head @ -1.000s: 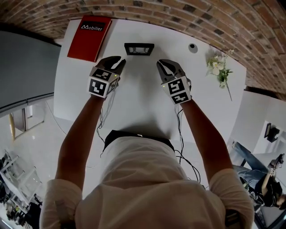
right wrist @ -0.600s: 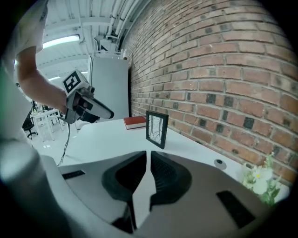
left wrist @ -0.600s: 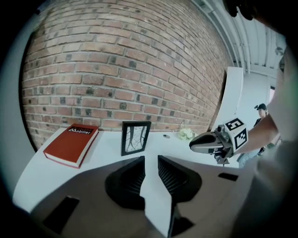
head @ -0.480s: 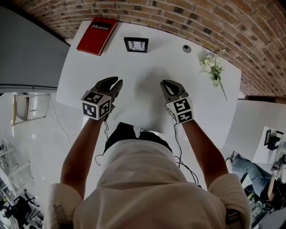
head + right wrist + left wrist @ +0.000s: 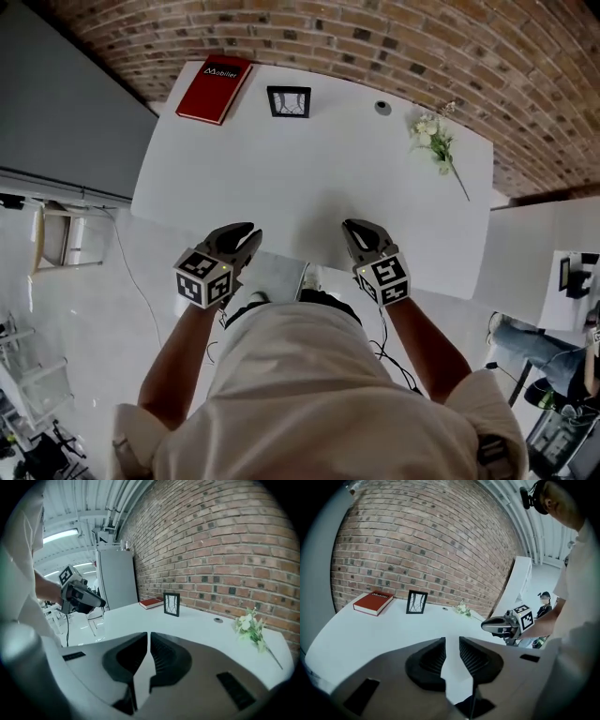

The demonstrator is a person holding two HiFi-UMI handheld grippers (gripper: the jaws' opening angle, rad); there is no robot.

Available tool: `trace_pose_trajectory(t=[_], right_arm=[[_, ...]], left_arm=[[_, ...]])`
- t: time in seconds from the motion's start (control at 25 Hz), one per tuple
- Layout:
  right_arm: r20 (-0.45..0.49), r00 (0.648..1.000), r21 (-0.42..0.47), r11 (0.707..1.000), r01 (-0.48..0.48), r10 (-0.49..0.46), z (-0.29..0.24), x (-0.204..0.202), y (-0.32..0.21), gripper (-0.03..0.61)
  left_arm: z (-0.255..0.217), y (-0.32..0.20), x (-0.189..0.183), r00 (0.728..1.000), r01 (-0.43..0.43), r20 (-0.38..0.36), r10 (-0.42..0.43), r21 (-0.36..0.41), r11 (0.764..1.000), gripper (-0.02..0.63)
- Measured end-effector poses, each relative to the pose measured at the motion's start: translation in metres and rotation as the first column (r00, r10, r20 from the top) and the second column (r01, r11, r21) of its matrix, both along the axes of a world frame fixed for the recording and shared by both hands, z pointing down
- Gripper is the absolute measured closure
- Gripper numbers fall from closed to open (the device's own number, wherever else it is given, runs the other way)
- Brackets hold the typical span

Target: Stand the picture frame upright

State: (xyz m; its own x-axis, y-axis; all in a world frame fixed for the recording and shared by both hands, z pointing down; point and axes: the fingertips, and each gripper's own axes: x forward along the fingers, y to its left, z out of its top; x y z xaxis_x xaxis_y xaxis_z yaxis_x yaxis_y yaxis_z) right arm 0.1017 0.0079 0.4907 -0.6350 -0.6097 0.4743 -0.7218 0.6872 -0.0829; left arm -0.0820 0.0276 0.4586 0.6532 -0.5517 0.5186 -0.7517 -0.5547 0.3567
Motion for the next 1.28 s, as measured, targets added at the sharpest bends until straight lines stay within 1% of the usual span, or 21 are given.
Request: trace_pose_trajectory(t=[0.24, 0.48, 0.56, 0.68, 0.76, 0.8, 0.84, 1.04, 1.2, 1.28], right_arm=[[-0.018, 1.000, 0.012, 1.000, -0.018, 0.019, -0.020, -0.029, 0.058, 0.554], [-0.014, 0.998, 0.050, 0.996, -0.068, 0.069, -0.056, -0.075, 0.106, 0.554], [-0.011, 0.997, 0.061, 0.996, -0.072, 0.073, -0.063, -0.093, 0.124, 0.554], [-0.004, 0.997, 0.079, 0.994, -0.080, 0.080, -0.070, -0.115, 0.147, 0.554], [0.002, 0.995, 0.077, 0.992, -0.095, 0.096, -0.074, -0.127, 0.160, 0.560], [0.003, 0.995, 0.076, 0.992, -0.101, 0.101, -0.075, -0.131, 0.167, 0.563], [0.002, 0.995, 0.076, 0.992, -0.103, 0.103, -0.075, -0.135, 0.174, 0.574], [0.002, 0.994, 0.066, 0.991, -0.113, 0.113, -0.077, -0.152, 0.199, 0.574], [-0.004, 0.993, 0.073, 0.991, -0.115, 0.115, -0.081, -0.163, 0.210, 0.574], [-0.005, 0.993, 0.059, 0.991, -0.121, 0.121, -0.081, -0.165, 0.215, 0.574]], left_arm=[[-0.020, 0.048, -0.025, 0.996, -0.075, -0.052, 0.076, 0.018, 0.997, 0.526], [-0.046, 0.094, -0.064, 0.987, -0.131, -0.092, 0.134, 0.039, 0.991, 0.534], [-0.050, 0.111, -0.077, 0.982, -0.158, -0.099, 0.162, 0.047, 0.986, 0.539], [-0.052, 0.133, -0.092, 0.974, -0.192, -0.115, 0.197, 0.055, 0.980, 0.557], [-0.050, 0.146, -0.102, 0.970, -0.208, -0.120, 0.213, 0.051, 0.977, 0.599], [-0.049, 0.151, -0.106, 0.968, -0.214, -0.122, 0.218, 0.047, 0.976, 0.608], [-0.047, 0.157, -0.109, 0.966, -0.221, -0.125, 0.224, 0.042, 0.974, 0.618], [-0.046, 0.176, -0.117, 0.952, -0.269, -0.139, 0.272, 0.043, 0.962, 0.619], [-0.051, 0.182, -0.124, 0.947, -0.283, -0.144, 0.289, 0.059, 0.957, 0.620], [-0.052, 0.185, -0.127, 0.946, -0.281, -0.148, 0.287, 0.064, 0.958, 0.620]])
